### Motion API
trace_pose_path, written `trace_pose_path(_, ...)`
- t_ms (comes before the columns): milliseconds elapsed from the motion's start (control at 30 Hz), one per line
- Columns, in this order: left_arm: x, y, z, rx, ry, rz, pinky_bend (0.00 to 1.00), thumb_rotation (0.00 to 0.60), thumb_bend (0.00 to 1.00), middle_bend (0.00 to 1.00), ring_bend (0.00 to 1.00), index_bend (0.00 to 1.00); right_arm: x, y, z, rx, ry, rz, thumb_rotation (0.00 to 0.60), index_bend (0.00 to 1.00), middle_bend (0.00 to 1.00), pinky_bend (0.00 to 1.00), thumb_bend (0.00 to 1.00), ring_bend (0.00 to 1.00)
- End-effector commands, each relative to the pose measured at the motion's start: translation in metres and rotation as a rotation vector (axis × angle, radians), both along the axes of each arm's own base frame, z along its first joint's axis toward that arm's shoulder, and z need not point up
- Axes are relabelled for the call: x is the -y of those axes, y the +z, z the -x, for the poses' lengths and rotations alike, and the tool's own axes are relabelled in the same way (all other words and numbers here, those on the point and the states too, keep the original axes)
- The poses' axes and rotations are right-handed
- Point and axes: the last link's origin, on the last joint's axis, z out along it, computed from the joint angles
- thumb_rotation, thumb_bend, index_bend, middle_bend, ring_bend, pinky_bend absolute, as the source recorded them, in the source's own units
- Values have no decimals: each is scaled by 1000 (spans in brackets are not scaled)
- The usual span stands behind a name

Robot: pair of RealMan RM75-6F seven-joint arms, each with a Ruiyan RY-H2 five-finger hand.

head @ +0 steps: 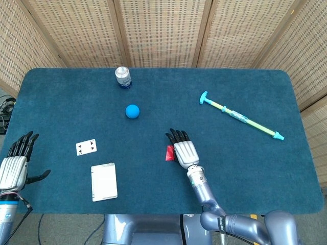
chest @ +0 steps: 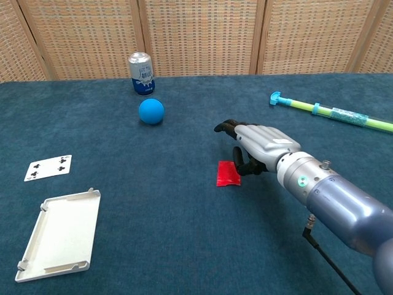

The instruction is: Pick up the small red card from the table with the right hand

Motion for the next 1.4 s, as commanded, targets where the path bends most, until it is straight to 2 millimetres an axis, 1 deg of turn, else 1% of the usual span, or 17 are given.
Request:
trace_pose_path(33,0,0,0,1,-1,-2,78,600,154,0,0,0,0,1,0,1,2,0,600,124,0,0,989,0)
trace_pose_path(233,0,1,0,2,-2,-1,78,600,155,0,0,0,-3,2,0,2,4,-4,600,123,0,0,969,0)
trace_pose_path(300,1,1,-1,3,-4,-2,78,600,155,0,0,0,-4,2,0,4,2,-8,600,123,0,0,906,0)
trace_pose_path(333,1,1,-1,4,-4,-3,78,600,154,0,0,0,-4,2,0,5,2,-9,600,121,0,0,840,0)
trace_pose_path(367,1,1,-1,5,-4,-3,78,600,154,0,0,0,-5,3,0,6,4,-11,600,117,0,0,751,0)
trace_pose_path(467,1,2,-1,5,-6,-2,78,600,155,0,0,0,-8,4,0,15,5,-19,600,105,0,0,557,0)
trace_pose_path(567,2,2,-2,6,-9,-3,78,600,154,0,0,0,-10,4,-1,22,4,-27,600,98,0,0,454,0)
trace_pose_path(667,2,3,-3,9,-13,-5,78,600,154,0,0,0,-13,5,-1,21,8,-31,600,91,0,0,385,0)
trace_pose_path(767,3,4,-3,12,-16,-9,78,600,154,0,0,0,-16,5,-2,21,8,-36,600,86,0,0,343,0)
trace_pose_path(833,3,4,-4,14,-18,-10,78,600,155,0,0,0,-17,5,-2,21,9,-38,600,85,0,0,335,0)
trace_pose_path(1000,4,5,-4,15,-19,-9,78,600,155,0,0,0,-17,5,-2,15,8,-40,600,84,0,0,333,0)
trace_pose_path(1400,2,4,-3,12,-14,-10,78,600,154,0,0,0,-8,-1,0,5,-8,-45,600,84,0,0,333,0)
